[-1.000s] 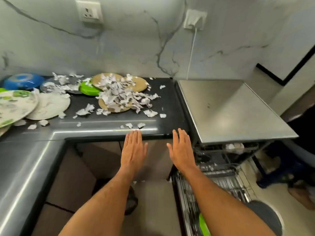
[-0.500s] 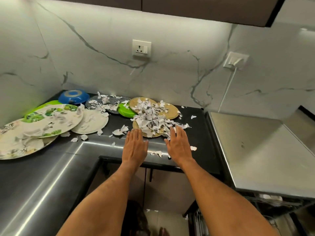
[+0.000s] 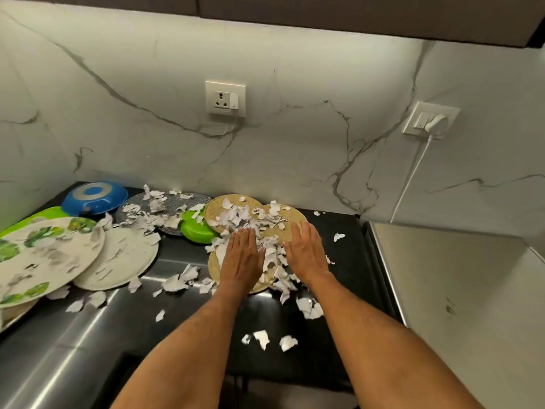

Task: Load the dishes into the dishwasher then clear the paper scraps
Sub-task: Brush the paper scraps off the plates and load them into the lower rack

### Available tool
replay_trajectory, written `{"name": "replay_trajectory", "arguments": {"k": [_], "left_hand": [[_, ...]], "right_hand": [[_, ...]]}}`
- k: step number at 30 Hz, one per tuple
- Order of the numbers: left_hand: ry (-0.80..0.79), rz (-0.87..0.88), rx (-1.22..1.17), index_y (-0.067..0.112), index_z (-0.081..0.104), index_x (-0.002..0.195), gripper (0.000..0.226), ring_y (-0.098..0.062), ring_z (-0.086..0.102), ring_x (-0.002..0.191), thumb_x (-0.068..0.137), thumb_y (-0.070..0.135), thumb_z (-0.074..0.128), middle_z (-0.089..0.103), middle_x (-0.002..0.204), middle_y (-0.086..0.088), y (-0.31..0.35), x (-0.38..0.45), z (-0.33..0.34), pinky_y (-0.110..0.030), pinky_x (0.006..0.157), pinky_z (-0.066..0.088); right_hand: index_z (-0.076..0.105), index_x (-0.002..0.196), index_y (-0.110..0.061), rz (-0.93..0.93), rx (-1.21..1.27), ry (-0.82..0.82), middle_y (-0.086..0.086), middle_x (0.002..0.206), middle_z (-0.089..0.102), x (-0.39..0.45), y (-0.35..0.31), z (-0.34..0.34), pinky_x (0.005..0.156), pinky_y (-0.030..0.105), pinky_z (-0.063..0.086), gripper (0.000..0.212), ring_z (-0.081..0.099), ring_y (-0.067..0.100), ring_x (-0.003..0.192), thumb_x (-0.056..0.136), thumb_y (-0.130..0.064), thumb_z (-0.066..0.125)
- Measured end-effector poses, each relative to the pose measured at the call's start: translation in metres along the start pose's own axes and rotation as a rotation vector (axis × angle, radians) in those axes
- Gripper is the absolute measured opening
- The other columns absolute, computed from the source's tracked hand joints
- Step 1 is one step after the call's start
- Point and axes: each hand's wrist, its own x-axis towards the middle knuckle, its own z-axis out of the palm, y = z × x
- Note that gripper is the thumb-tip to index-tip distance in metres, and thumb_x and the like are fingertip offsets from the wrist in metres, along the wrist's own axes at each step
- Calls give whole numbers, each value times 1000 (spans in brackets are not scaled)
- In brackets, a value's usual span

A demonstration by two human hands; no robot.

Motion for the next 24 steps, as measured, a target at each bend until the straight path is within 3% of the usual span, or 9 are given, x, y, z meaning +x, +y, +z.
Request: {"name": "replay_trajectory", "arguments": {"k": [6,14,19,24], "left_hand": [[-71,32,-5,2,34,151,61,-31,37,143,105,42,35,42,152,-19,22,63,45,-44,123,25],[-215,29,-17,5,21,156,61,-28,22,151,108,42,22,27,161,-16,29,96,86,-43,126,14],[-264,12,-24,5,27,154,60,-27,29,147,107,43,25,34,157,-15,24,102,99,-41,126,15],[-285,37,-12,5,28,153,60,-27,31,146,107,44,28,36,156,-15,23,110,100,-41,125,16]], "right_hand": [[50,136,-10,60,61,-99,12,130,50,53,49,31,104,36,46,43,47,26,117,100,-33,58],[58,126,-8,138,145,-314,11,128,50,85,66,76,92,38,52,31,61,27,108,105,-30,50],[56,128,-9,257,243,-304,12,129,49,102,64,87,91,39,54,30,61,29,109,103,-25,52],[54,127,-9,509,461,-237,10,125,46,116,70,86,76,25,45,38,54,17,96,94,-20,69]]}}
